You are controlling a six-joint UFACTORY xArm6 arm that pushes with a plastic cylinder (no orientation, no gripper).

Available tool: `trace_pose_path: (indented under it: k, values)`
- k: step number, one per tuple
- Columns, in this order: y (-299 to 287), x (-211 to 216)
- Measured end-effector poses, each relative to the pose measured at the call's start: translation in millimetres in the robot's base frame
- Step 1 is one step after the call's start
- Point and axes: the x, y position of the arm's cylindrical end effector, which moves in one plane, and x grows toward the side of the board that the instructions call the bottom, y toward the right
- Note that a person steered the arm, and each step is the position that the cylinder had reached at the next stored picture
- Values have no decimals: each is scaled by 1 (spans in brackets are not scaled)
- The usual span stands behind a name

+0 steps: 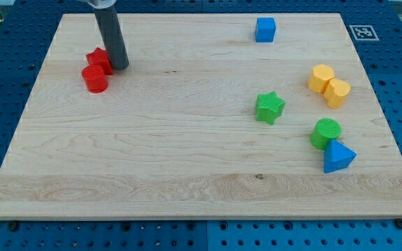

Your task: Move the green circle to the green star

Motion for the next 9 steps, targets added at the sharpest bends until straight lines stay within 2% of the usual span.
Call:
trace_pose_path:
  k: [1, 2, 4, 5, 9]
  values:
    - [0, 0]
    - [23, 0]
    - [113, 0]
    - [137, 5]
    - [137, 9]
